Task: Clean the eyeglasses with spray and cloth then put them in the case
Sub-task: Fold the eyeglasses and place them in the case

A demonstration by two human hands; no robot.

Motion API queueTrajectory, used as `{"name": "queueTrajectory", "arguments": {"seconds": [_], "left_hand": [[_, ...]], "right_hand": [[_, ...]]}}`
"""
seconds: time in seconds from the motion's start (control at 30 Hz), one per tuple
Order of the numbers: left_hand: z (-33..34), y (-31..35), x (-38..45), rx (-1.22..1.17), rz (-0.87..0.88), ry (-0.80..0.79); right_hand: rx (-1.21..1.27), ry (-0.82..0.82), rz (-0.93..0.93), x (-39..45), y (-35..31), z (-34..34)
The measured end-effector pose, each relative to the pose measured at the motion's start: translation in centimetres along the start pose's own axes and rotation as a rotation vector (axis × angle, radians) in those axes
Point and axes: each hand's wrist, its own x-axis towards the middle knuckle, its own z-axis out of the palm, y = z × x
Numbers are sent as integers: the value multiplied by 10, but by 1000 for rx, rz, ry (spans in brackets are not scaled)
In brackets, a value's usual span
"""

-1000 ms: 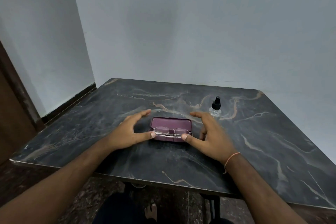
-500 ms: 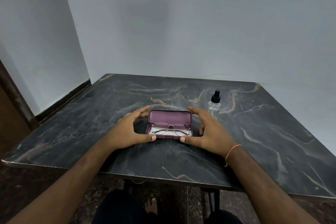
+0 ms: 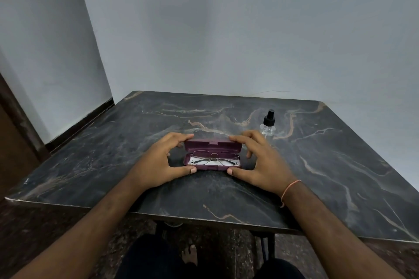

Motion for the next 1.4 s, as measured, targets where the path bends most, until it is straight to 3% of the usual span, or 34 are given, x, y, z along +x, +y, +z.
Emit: {"name": "queueTrajectory", "arguments": {"seconds": [0.23, 1.4], "left_hand": [[2, 1, 0, 28, 89, 24], [1, -5, 3, -54, -5, 25]], "right_hand": [[24, 6, -54, -1, -3, -1], [239, 48, 26, 0, 1, 5]]}}
